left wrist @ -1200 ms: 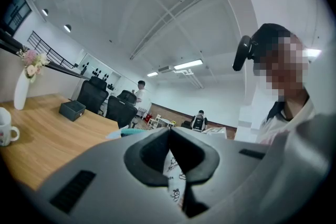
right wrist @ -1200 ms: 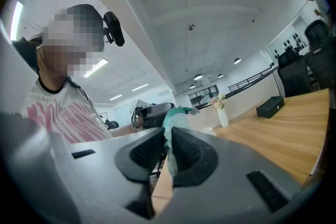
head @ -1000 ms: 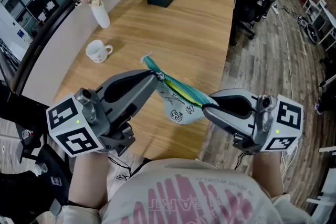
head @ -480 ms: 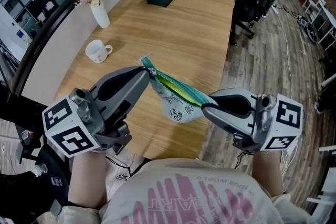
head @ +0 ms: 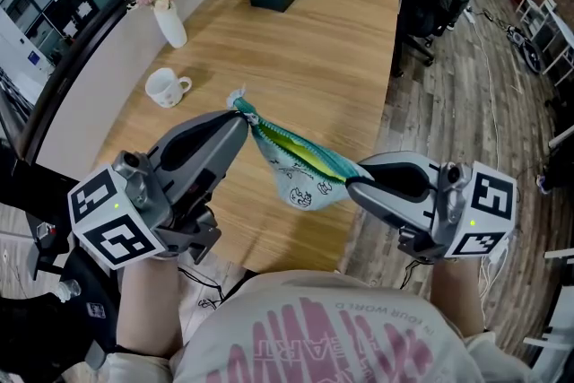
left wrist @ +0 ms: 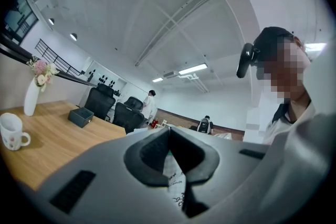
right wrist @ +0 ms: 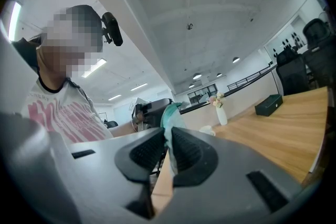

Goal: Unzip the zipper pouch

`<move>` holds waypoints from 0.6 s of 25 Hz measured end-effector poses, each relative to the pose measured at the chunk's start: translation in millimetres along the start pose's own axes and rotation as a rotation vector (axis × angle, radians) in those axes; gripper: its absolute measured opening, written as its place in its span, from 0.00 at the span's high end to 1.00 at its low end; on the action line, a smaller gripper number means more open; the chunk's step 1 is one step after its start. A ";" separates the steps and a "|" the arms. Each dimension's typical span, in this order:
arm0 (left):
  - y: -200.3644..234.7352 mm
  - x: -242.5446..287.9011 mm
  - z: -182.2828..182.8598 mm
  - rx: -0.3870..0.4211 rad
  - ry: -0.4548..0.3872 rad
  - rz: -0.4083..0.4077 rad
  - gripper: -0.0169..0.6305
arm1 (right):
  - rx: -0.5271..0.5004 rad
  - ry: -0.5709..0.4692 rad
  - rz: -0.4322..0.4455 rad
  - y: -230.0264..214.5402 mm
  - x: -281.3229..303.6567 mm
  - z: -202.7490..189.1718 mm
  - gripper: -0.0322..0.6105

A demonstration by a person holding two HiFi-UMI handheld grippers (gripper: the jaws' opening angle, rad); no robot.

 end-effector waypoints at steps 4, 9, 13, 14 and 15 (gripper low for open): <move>1.3 -2.9 1.8 -0.003 -0.005 0.005 0.96 | 0.002 0.000 -0.005 -0.5 -1.0 1.1 0.89; 3.1 -5.8 2.8 -0.002 -0.015 0.022 0.96 | 0.006 -0.001 -0.011 -1.9 -3.1 -1.1 0.89; 2.5 -5.0 0.6 0.005 -0.006 0.033 0.96 | 0.009 -0.002 -0.015 -2.9 -4.4 -3.1 0.89; 2.4 -5.0 0.5 0.004 -0.007 0.034 0.96 | 0.010 -0.002 -0.015 -2.9 -4.7 -3.5 0.89; 2.3 -5.0 0.5 0.005 -0.008 0.035 0.96 | 0.010 -0.002 -0.015 -2.9 -4.9 -3.7 0.89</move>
Point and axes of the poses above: the fingertips, and each gripper's own axes: x forward along the fingers, y to its left, z out of its top, the point moved 5 cm from there along -x, backward along the fingers, and after that the axes turned 15 degrees about y, right-handed, at the moved point
